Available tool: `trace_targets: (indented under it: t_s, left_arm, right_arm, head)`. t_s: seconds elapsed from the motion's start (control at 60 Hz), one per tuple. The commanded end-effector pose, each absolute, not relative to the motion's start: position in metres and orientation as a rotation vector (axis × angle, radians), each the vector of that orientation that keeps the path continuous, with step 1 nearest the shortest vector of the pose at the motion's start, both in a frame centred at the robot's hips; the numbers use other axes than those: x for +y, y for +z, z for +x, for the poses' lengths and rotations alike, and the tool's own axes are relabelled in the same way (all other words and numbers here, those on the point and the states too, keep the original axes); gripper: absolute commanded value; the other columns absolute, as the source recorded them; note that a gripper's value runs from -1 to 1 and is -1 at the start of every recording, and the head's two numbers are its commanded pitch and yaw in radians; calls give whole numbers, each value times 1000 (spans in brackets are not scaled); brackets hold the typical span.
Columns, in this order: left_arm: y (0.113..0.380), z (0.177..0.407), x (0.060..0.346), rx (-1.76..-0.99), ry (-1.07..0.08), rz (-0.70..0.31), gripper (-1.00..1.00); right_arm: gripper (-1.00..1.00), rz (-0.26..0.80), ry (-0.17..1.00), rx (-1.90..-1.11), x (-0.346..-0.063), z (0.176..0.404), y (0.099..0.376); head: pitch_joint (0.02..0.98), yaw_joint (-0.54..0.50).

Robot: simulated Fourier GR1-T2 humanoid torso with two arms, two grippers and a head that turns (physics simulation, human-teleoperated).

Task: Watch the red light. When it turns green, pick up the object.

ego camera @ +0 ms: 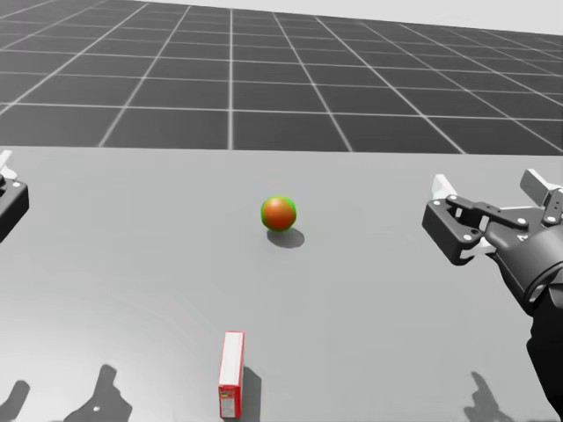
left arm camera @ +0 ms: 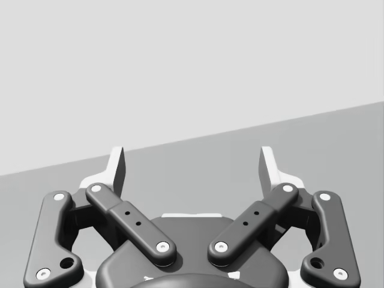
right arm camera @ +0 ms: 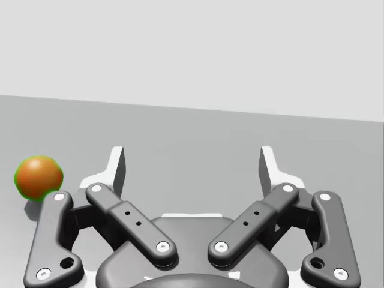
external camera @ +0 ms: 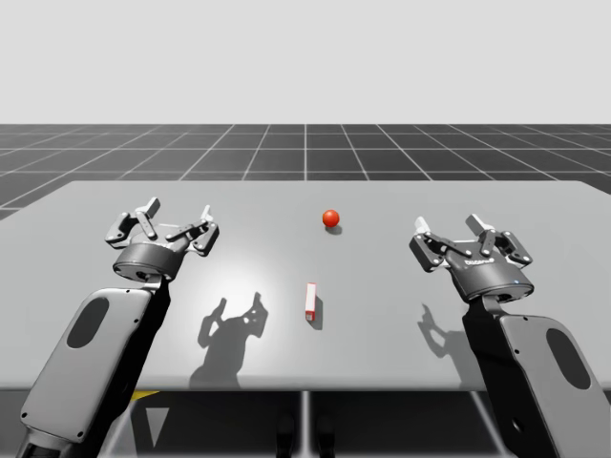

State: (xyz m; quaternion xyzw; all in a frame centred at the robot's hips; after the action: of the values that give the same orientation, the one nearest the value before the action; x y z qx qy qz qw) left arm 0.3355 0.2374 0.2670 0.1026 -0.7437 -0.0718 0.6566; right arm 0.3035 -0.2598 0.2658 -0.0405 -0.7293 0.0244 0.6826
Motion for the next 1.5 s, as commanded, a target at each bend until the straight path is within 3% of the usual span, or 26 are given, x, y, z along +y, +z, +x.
trace_targets:
  t_s: [0.017, 0.25, 0.7, 0.917, 1.017, 1.133, 1.25, 1.367, 1.5]
  left_arm:
    - [267, 336, 237, -1685, -163, 233, -1000]
    - [267, 336, 237, -1687, -166, 231, -1000]
    - [267, 336, 235, -1687, -182, 231, -1000]
    - [268, 335, 234, -1689, -186, 229, -1000]
    - [266, 335, 234, -1684, -180, 228, -1000]
    - [265, 336, 233, -1678, -183, 231, -1000]
    - [265, 336, 233, -1678, -184, 232, -1000]
    - [264, 338, 234, -1676, -186, 231, -1000]
    - [264, 338, 233, -1677, -186, 230, -1000]
  right_arm:
    - [-1000, -90, 55, -1635, -260, 304, 266]
    - [-1000, -92, 57, -1633, -259, 304, 265]
    - [-1000, -100, 67, -1619, -259, 306, 262]
    - [-1000, -97, 63, -1616, -258, 306, 262]
    - [-1000, -22, 55, -1603, -258, 305, 263]
    - [-1000, 36, 139, -1563, -257, 298, 264]
    - [-1000, 184, 255, -1513, -257, 286, 268]
    - [-1000, 333, 453, -1472, -250, 269, 271]
    - [-1000, 392, 642, -1405, -236, 254, 263]
  head:
    - [587, -123]
    - [616, -107]
    - [881, -36]
    - [882, -19]
    - [881, -20]
    - [881, -22]
    - [886, -27]
    - [885, -30]
    - [884, -32]
